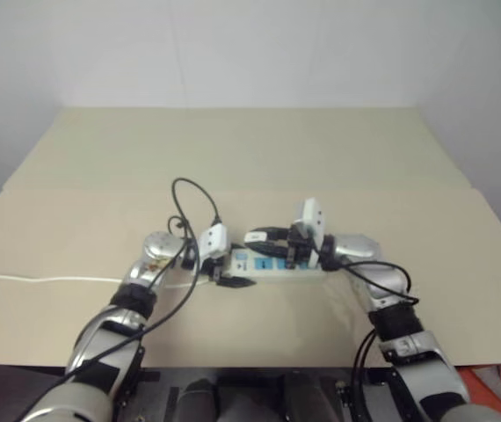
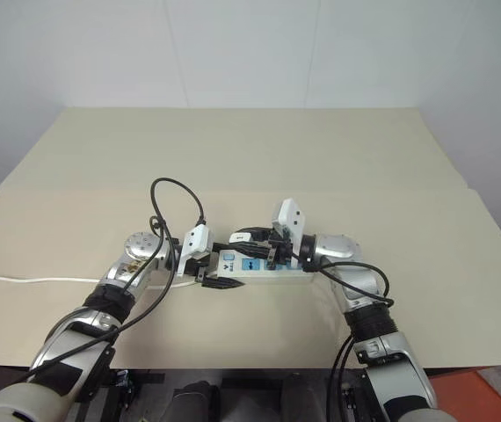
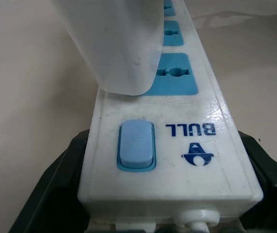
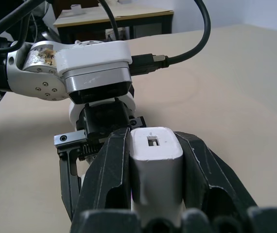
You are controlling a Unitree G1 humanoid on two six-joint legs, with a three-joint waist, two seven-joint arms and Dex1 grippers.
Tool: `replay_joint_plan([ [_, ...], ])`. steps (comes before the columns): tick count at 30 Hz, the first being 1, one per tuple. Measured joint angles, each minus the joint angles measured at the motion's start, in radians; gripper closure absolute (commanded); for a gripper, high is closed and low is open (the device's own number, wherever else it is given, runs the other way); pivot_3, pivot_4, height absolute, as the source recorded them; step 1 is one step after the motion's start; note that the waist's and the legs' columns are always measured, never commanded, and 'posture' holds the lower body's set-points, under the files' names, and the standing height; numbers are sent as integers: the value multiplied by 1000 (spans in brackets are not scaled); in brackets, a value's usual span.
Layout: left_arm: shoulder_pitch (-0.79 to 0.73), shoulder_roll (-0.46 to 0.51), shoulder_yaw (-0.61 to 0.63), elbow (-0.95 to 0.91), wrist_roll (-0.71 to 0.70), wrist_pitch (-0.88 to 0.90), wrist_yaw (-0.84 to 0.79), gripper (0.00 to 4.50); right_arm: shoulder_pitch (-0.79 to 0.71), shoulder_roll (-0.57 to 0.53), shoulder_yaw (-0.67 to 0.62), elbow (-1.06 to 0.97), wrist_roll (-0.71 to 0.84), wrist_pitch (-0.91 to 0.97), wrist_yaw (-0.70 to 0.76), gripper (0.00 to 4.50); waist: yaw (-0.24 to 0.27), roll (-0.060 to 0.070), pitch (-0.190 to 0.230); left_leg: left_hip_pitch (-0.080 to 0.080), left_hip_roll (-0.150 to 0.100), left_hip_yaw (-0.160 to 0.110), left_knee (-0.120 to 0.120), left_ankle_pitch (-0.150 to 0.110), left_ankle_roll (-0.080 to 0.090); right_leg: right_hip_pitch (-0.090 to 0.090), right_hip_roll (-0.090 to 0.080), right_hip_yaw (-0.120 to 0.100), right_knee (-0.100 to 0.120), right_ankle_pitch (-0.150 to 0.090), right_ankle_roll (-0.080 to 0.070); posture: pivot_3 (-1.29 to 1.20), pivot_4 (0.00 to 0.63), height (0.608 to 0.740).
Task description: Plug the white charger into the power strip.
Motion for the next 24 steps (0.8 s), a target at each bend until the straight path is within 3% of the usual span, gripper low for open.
replay_joint_plan([
  [24, 89, 58, 2, -171, -19, 81, -7, 1171, -49, 25, 12, 129, 12, -123, 157, 3358, -4, 0, 0, 0, 0, 0, 0, 0, 0, 0, 0, 0, 0, 0, 0, 0, 150, 740],
])
